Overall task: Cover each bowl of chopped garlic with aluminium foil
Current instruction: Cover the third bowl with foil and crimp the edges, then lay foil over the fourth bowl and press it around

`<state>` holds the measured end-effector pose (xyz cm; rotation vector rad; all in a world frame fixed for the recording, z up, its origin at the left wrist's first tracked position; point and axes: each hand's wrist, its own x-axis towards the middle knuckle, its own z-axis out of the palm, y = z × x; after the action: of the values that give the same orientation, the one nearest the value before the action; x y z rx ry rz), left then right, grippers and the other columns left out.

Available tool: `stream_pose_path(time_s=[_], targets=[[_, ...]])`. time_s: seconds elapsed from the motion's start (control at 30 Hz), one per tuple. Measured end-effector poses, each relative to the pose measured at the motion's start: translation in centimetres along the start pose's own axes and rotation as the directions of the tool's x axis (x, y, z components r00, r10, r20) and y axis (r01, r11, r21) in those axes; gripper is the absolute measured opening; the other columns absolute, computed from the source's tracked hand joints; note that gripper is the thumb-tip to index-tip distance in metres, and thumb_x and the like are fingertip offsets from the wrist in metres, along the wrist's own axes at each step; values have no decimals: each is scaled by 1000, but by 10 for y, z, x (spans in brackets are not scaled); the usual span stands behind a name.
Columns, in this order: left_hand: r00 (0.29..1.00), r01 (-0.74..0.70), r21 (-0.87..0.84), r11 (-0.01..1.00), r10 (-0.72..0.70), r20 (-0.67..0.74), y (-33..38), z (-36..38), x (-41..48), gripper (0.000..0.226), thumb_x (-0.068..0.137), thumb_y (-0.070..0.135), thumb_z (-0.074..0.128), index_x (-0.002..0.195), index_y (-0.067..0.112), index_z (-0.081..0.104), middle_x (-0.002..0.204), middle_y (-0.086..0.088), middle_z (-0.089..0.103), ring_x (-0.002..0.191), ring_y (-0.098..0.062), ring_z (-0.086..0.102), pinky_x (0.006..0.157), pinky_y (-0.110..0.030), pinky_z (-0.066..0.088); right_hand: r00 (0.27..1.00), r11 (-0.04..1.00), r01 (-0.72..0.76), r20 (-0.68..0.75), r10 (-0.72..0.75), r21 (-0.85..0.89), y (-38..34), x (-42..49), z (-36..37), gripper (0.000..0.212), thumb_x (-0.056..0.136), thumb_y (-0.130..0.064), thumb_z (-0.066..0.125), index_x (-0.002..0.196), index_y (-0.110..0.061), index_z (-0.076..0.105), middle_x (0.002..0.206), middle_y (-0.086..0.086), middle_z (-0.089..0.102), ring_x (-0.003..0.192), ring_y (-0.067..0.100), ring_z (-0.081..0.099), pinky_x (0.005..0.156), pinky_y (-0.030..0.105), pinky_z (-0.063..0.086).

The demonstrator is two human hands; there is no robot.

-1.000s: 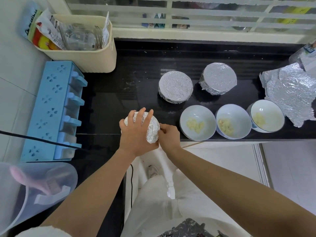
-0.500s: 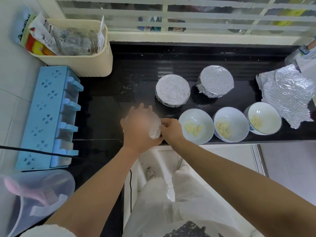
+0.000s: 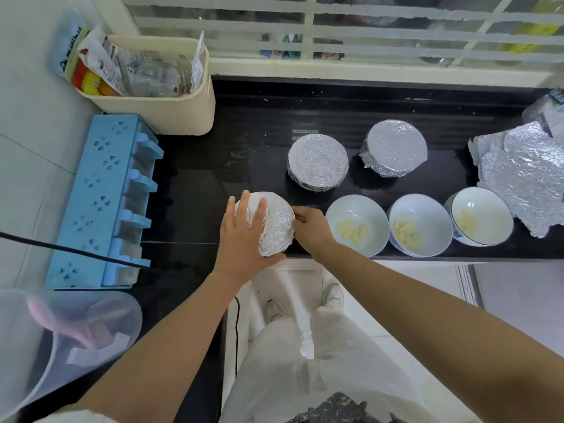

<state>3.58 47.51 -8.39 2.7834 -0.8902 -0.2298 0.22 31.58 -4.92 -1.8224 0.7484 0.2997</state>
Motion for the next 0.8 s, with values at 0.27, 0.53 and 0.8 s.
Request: stream_pose_path(time_s=[0.27,0.53,0.8], targets=[[999,-7,102,995,3,41,-5,-2,7,123,61,78,67,155,17,17,161,-21,9,147,-45,13,113,-63,27,999,999,35,-22,-34,18,-3,-1,2,47,88,3,38,120,-15,67,111,4,71,103,20,62,88,26,47],[997,-55,183,982,43,67,-12,-17,0,133,56,93,51,156,17,8,161,-23,4,148,-45,6,115,-68,9,1000,999,15,-23,-16,-47,-10,-2,-17,45,98,-9,41,143,-8,44,142,5,51,132,20,45,101,16,28],[940,-249,-34,968,233,-251,30,-36,19,67,86,54,47,135,9,53,130,-10,58,120,-30,51,103,-43,40,994,990,73,-86,-63,121,-8,-8,-46,30,92,0,42,107,-6,68,94,9,69,87,23,66,87,33,56]])
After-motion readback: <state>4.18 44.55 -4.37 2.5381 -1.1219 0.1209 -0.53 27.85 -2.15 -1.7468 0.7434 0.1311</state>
